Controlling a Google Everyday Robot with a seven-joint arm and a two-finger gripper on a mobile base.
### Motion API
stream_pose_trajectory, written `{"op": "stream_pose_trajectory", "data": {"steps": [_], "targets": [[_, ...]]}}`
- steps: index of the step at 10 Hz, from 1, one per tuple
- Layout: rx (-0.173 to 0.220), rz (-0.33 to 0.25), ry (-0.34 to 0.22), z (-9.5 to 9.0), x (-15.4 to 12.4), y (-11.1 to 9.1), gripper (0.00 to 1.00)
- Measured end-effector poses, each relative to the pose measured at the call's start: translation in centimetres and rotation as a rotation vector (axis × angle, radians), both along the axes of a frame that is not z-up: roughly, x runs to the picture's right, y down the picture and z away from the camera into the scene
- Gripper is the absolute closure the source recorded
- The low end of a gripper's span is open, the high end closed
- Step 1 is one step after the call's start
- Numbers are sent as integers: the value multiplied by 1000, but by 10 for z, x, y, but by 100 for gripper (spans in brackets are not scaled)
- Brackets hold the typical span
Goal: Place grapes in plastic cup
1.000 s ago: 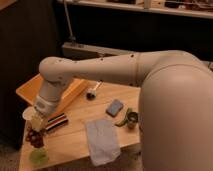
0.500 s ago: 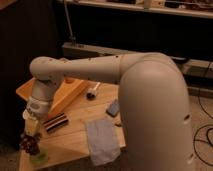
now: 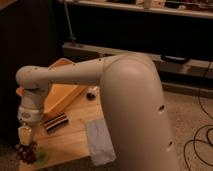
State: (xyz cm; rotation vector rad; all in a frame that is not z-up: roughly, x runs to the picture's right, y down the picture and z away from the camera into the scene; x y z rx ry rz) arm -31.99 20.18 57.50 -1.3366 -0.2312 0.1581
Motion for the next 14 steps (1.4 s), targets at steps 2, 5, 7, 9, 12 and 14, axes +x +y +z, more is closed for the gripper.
{"op": "stream_pose_trajectory", "data": {"steps": [2,5,7,9,12,14], "targets": [[-7,-11,16,12,-3,7,100],[-19,-16,39,31,-6,7,100],[-28,-18,64,44,-4,5,100],[-28,-15,86,57,-2,7,100],[2,-7,115,71,2,11,100],[40,-11,126,73,-1,14,86]]}}
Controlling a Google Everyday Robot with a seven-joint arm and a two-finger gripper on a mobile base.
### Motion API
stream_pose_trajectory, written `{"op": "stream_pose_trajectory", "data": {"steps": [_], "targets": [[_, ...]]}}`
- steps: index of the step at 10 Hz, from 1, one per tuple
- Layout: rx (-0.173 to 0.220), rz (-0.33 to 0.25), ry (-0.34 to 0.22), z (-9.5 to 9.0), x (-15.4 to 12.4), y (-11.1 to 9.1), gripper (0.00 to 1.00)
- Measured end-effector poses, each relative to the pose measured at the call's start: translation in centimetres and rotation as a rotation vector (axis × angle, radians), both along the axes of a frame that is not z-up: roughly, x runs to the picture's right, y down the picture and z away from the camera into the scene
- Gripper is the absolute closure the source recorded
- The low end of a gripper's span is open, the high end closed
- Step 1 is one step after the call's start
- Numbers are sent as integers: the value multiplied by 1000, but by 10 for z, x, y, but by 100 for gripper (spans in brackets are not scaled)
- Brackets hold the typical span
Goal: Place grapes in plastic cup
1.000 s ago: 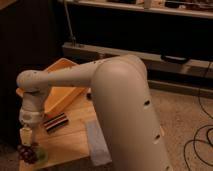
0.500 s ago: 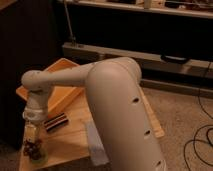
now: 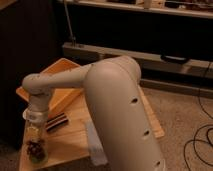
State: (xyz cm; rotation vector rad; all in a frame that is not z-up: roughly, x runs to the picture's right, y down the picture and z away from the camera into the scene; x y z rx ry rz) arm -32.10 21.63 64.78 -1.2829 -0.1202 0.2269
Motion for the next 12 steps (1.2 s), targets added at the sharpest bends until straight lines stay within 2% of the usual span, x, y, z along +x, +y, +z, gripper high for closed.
{"op": "stream_pose_trajectory", "data": {"steps": [3,6,7,12], "targets": [[25,6,0,6,3,4,56],[-5,8,-11,12,4,5,26],[-13,7,-12,14,5,6,21],[-13,7,-12,13,4,6,20]]}}
